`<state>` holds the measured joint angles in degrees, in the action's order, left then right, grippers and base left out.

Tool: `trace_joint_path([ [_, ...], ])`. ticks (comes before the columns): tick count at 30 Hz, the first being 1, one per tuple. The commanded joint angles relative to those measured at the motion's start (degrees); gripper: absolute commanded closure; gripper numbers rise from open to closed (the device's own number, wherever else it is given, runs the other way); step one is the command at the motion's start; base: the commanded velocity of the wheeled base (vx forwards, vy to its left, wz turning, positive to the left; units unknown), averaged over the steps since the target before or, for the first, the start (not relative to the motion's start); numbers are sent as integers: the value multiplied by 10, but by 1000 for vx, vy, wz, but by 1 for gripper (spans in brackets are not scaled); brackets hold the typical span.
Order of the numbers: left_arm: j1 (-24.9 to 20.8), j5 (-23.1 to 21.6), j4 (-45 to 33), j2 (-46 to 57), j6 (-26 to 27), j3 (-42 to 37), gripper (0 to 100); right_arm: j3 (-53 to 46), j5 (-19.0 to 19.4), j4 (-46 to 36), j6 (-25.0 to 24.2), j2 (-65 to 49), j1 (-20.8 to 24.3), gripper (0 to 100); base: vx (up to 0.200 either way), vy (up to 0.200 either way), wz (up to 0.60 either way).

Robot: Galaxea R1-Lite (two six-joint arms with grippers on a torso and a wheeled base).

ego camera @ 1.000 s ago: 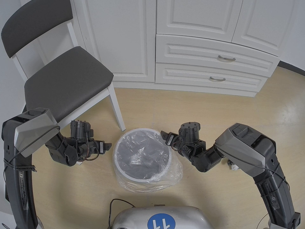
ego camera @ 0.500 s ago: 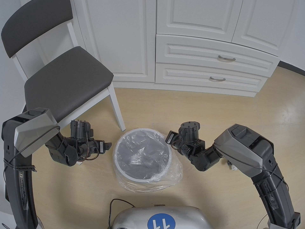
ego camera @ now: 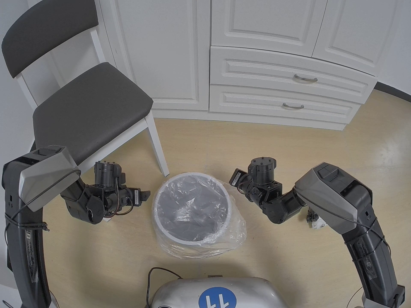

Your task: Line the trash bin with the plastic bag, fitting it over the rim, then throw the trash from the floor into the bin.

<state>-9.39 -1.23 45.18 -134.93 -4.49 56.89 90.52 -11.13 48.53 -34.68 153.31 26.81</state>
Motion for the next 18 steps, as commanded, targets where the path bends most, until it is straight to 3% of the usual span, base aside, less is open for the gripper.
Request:
trace_joint_path([
  [1, -1, -2, 0, 5, -1, -8, 0, -28, -1, -4, -1, -42, 3, 0, 0, 0, 0],
  [5, -1, -2, 0, 10, -2, -12, 0, -26, -8, -10, -1, -45, 4, 0, 0, 0, 0],
  [10, 1, -2, 0, 15, -1, -11, 0, -10, -21, -92, -3, -66, 5, 0, 0, 0, 0],
  [13, 1, -2, 0, 17, -1, -11, 0, 60, -60, -216, -29, -68, 18, 0, 0, 0, 0],
  [18, 1, -2, 1, 21, -1, -12, 0, 172, -76, -363, -87, -30, 35, 0, 0, 0, 0],
])
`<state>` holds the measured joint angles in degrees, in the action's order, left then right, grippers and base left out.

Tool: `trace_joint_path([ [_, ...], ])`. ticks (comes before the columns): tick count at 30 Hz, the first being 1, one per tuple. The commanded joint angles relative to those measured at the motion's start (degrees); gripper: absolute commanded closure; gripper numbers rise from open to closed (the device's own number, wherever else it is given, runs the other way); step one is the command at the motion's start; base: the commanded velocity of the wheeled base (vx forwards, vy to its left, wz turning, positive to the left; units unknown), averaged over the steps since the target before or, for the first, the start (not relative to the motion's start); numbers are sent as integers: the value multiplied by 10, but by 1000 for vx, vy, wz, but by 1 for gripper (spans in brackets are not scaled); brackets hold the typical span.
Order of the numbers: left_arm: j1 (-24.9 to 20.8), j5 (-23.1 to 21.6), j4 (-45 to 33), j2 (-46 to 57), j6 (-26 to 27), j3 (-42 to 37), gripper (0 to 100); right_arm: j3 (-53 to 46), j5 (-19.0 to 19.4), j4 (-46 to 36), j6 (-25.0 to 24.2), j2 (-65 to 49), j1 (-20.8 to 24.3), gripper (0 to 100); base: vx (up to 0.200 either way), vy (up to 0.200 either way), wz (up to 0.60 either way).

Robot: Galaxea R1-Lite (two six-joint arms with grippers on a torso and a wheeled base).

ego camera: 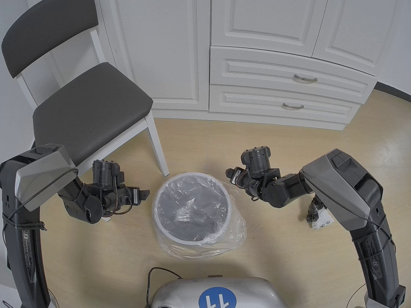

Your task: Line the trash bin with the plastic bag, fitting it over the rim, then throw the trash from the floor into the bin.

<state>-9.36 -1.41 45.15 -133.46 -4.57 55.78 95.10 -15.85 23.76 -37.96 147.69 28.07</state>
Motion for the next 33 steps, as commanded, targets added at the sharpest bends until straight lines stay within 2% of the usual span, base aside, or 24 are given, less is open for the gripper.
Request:
trace_joint_path([
  [1, 0, 0, 1, 7, 0, -1, 0, 126, -29, -115, -55, 26, 22, 0, 0, 0, 0],
  [3, 2, 0, 0, 12, 0, -1, 0, 187, -44, -166, -74, 64, 35, 0, 0, 0, 0],
  [5, 5, 0, 0, 13, 0, -1, 0, 195, -50, -183, -77, 81, 44, 0, 0, 0, 0],
  [33, 7, 0, 9, 17, 0, -6, 0, 195, -67, -187, -78, 59, 63, 0, 0, 0, 0],
])
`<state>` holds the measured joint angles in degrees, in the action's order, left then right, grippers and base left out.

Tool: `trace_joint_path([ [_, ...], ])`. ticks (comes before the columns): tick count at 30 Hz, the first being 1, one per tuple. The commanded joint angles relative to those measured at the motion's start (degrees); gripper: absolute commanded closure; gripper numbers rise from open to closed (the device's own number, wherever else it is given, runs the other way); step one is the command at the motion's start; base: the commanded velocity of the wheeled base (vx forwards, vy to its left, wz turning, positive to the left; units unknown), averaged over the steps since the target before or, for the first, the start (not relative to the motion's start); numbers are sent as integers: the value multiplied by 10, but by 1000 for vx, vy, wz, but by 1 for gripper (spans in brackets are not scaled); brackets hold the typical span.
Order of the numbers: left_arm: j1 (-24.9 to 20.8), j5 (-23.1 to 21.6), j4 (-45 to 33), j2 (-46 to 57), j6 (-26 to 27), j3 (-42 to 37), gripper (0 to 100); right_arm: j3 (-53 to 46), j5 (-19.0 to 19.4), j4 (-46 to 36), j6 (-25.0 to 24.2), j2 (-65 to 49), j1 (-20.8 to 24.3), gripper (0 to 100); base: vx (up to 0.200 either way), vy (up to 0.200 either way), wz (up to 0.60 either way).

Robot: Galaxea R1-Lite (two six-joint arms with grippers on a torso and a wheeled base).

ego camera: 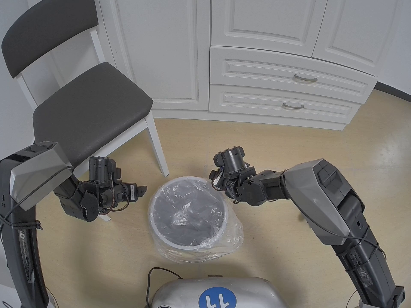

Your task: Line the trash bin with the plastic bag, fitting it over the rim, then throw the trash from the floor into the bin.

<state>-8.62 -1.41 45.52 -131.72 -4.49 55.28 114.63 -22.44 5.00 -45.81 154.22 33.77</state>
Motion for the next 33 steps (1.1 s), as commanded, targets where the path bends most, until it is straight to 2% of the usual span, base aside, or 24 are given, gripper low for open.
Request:
trace_joint_path([
  [1, 0, 0, 7, 0, -1, -2, 0, 0, -2, 0, -1, -7, 8, 0, 0, 0, 0],
  [5, 0, 0, 9, 0, 0, -3, 0, 0, -12, 0, 0, -4, 15, 0, 0, 0, 0],
  [6, 0, 0, 9, 0, 0, -3, 0, 0, -12, 0, 0, -3, 16, 100, 0, 0, 0],
  [25, 1, 0, 9, 0, -1, -3, 0, 0, -8, 8, 2, 5, 7, 100, 0, 0, 0],
  [33, 1, 0, 9, -1, -1, -3, 0, 0, -1, 31, 34, 53, -22, 100, 0, 0, 0],
])
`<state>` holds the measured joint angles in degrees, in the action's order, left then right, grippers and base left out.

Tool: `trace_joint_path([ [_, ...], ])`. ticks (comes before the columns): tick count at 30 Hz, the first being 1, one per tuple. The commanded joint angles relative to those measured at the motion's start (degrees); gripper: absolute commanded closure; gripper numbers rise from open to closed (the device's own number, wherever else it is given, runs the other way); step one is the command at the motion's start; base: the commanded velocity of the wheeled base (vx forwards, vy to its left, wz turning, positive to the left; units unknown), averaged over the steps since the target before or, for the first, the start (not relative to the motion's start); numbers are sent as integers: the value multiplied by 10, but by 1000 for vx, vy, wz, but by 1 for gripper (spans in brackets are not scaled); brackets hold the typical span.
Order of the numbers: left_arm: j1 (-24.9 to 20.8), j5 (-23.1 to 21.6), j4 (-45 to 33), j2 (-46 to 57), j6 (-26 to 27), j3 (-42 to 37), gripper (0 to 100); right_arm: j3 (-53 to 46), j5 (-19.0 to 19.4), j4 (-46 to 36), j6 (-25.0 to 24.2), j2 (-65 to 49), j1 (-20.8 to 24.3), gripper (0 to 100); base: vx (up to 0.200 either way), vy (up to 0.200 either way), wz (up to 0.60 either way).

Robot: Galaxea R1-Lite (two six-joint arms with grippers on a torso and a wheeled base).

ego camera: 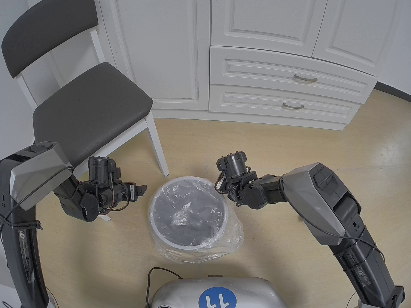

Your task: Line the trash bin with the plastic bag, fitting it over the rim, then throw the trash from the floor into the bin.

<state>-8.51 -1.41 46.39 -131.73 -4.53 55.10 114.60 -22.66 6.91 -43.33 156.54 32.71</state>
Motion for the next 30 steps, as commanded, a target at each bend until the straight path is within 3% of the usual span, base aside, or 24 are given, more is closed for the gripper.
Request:
trace_joint_path([
  [1, -1, 0, 0, -1, 0, -1, 0, 0, 1, 18, 11, 34, -14, 100, 0, 0, 0],
  [10, 0, 0, 0, 5, 0, -2, 0, -5, -4, 31, 25, -63, -19, 100, 0, 0, 0],
  [17, 3, -1, 0, 27, 0, -14, 0, -86, -7, 35, 88, -153, 27, 100, 0, 0, 0],
  [22, 8, 0, 0, 49, 1, -23, 0, -211, -6, 33, 174, -214, 78, 100, 0, 0, 0],
  [26, 13, 0, 0, 65, 1, -29, 0, -294, -4, 52, 233, -232, 129, 100, 0, 0, 0],
  [30, 14, 0, 0, 75, 1, -32, 0, -309, -1, 89, 271, -211, 155, 100, 0, 0, 0],
])
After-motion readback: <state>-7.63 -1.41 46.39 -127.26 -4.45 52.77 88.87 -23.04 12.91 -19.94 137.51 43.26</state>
